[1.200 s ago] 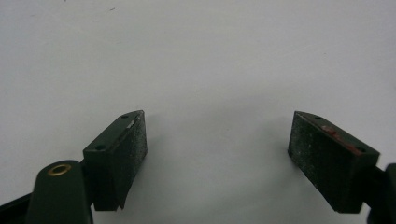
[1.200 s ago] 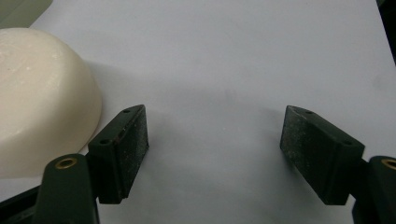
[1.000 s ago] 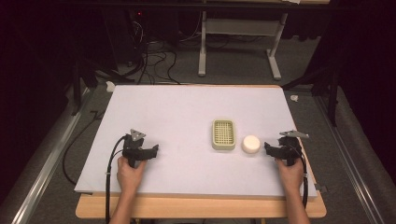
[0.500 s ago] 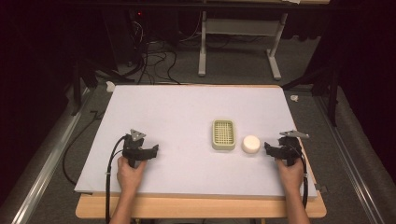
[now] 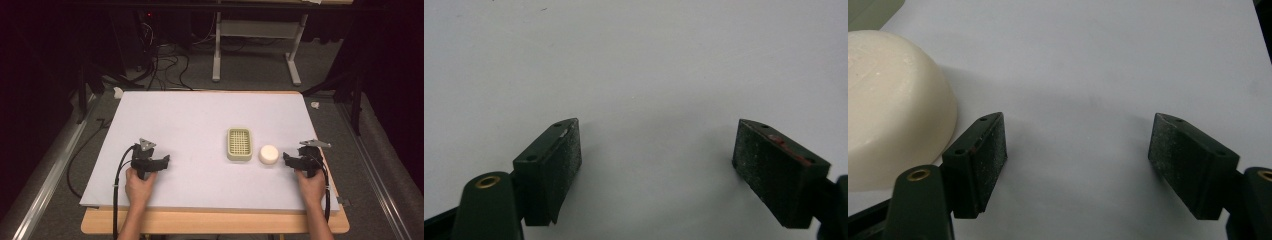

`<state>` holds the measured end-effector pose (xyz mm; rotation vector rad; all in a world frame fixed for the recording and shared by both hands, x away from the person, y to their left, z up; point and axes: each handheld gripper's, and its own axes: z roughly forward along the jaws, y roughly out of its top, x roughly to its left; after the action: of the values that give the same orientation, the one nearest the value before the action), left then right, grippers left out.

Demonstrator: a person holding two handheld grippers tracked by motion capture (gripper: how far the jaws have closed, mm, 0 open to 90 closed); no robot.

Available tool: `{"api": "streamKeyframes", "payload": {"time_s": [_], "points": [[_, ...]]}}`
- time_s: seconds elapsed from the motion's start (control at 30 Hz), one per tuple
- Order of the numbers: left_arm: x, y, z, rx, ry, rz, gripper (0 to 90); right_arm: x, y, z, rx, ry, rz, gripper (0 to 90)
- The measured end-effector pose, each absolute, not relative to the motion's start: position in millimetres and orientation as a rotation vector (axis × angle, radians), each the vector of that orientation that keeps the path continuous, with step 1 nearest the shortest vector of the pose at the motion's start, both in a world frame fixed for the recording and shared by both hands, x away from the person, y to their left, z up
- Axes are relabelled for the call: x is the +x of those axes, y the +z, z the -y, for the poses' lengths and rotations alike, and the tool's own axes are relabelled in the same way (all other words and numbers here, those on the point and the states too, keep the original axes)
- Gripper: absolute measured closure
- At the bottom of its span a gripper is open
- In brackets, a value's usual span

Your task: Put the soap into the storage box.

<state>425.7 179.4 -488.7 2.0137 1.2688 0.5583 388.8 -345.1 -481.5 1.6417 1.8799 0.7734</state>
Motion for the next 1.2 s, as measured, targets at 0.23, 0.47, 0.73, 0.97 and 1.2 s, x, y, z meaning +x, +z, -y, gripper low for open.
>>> {"api": "streamKeyframes", "payload": {"time_s": [0.23, 0.47, 0.73, 0.97, 1.2], "points": [[426, -489, -180, 2.014, 0.555, -1.27, 19.9, 390, -481, 345, 1.639, 0.775, -1.892, 21.4], [426, -489, -180, 2.015, 0.555, -1.27, 19.9, 390, -481, 345, 1.643, 0.763, -1.895, 18.8], [426, -489, -179, 2.014, 0.557, -1.27, 19.9, 381, -476, 351, 1.652, 0.854, -1.855, 20.0], [426, -489, -179, 2.013, 0.558, -1.27, 20.0, 370, -471, 345, 1.62, 0.908, -1.832, 25.1], [426, -489, -179, 2.013, 0.558, -1.27, 19.9, 357, -464, 344, 1.58, 0.966, -1.835, 25.3]]}}
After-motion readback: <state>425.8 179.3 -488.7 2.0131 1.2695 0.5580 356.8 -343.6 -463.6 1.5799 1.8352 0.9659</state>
